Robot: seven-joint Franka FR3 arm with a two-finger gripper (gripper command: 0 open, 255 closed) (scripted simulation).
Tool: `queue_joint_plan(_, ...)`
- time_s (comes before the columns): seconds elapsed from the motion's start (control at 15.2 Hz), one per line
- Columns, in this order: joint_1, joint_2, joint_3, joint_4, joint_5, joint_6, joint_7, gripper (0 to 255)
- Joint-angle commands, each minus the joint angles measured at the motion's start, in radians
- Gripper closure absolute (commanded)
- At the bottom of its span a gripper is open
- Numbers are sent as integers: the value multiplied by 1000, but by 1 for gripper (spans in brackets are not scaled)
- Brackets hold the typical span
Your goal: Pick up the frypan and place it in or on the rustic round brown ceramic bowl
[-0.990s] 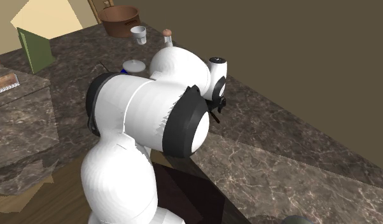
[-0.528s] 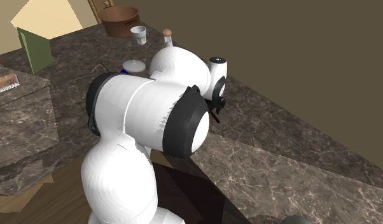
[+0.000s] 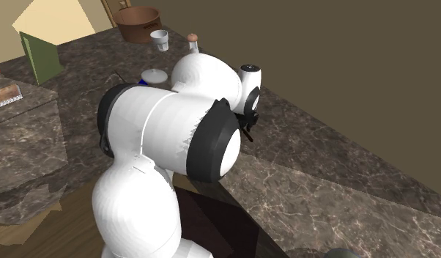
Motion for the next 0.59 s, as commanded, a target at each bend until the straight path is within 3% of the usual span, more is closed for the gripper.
queue_joint_plan(0.0,-2,9,-2,-3,-1,6,2,255)
queue_joint_plan(0.53,2,-59,-6,22,-12,-88,5,255)
